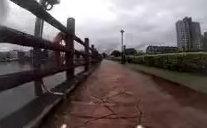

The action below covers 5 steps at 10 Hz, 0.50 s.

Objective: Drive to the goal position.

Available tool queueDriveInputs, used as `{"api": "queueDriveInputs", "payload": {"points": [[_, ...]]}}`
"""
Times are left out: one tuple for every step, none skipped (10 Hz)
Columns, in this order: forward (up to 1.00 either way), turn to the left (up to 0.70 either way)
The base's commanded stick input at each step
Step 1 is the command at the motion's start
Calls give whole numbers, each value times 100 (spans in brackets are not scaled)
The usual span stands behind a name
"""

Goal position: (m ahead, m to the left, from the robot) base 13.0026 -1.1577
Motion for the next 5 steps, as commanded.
{"api": "queueDriveInputs", "payload": {"points": [[85, -12], [85, 1], [85, 1], [85, 1], [85, 1]]}}
